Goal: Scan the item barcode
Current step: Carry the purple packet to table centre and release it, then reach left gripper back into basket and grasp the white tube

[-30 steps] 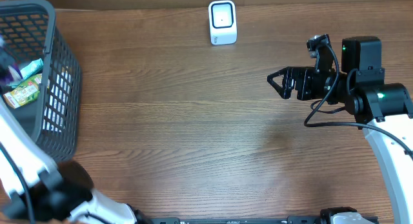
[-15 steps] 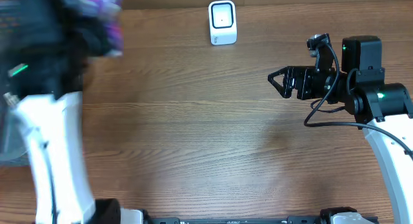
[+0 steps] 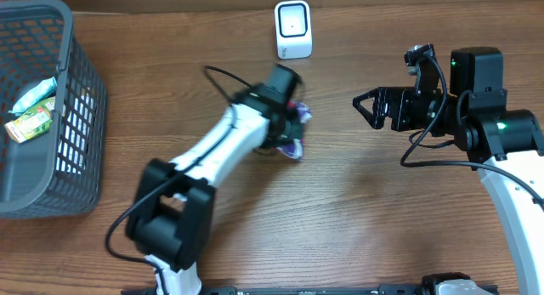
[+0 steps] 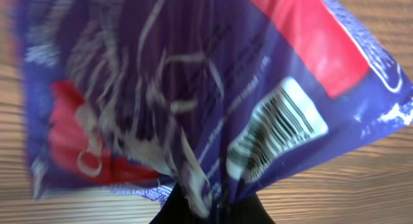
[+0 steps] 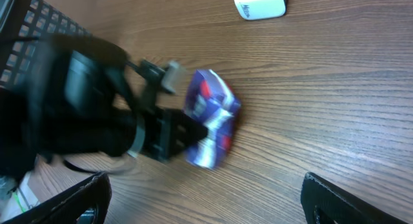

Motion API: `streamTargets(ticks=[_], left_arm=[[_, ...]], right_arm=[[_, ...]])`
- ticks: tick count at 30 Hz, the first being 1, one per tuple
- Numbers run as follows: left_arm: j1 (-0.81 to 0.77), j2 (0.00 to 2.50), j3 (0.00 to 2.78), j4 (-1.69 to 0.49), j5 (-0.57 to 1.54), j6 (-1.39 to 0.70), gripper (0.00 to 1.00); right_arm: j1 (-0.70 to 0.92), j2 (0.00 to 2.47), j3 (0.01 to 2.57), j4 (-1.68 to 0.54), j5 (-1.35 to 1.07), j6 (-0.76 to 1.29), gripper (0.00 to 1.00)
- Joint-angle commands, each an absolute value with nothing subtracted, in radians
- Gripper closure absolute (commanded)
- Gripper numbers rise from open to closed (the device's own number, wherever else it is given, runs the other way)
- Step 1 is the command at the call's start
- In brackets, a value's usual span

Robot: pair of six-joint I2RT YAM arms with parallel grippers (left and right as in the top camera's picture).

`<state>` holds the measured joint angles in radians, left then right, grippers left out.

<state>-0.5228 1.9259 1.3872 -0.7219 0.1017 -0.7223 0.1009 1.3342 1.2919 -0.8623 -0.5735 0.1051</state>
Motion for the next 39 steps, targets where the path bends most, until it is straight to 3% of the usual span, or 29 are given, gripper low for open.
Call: streamTargets(ticks=[1, 4, 6, 8, 14, 15, 16, 17, 21, 26, 32, 39], left_arm=[[-0.574, 1.946, 1.385, -0.698, 0.136, -0.936, 0.96], [-0.59, 1.946, 1.394, -0.684, 0.103, -0.913, 0.92], [-0.588, 1.946, 1.407, -0.682, 0.12, -0.859, 0.6], [-0.584, 1.944, 1.437, -0.69, 0.145, -0.796, 0.42], [-0.514, 1.875, 1.697, -0.891, 0.056, -0.637, 0.34], [-0.493, 1.858, 1.757, -0.936, 0.025, -0.598, 0.26], [-0.473, 1.843, 1.81, -0.973, 0.001, -0.567, 0.07], [-0.444, 1.824, 1.874, -1.018, -0.019, -0.522, 0.0], [-0.299, 1.759, 2.073, -1.128, -0.12, -0.434, 0.0], [-0.01, 1.695, 2.208, -1.24, -0.214, -0.429, 0.0], [0.407, 1.695, 2.192, -1.26, -0.143, -0.535, 0.0], [0.659, 1.803, 2.118, -1.257, -0.138, -0.475, 0.01]], right_arm=[[0.109, 1.332, 1.313, -0.859, -0.585, 0.104, 0.06], [0.109, 1.332, 1.313, -0.859, -0.585, 0.104, 0.06], [0.109, 1.332, 1.313, -0.859, -0.585, 0.104, 0.06], [0.109, 1.332, 1.313, -0.859, -0.585, 0.104, 0.05], [0.109, 1.332, 1.313, -0.859, -0.585, 0.104, 0.05], [0.109, 1.332, 1.313, -0.859, -0.585, 0.104, 0.05], [0.109, 1.332, 1.313, -0.859, -0.585, 0.104, 0.05], [0.109, 1.332, 1.313, -0.859, -0.585, 0.104, 0.05], [0.109, 1.332, 1.313, -0.86, -0.585, 0.104, 0.05], [0.109, 1.332, 1.313, -0.864, -0.585, 0.104, 0.05], [0.109, 1.332, 1.313, -0.863, -0.569, 0.104, 0.04], [0.109, 1.333, 1.31, -0.863, -0.522, 0.104, 0.0]])
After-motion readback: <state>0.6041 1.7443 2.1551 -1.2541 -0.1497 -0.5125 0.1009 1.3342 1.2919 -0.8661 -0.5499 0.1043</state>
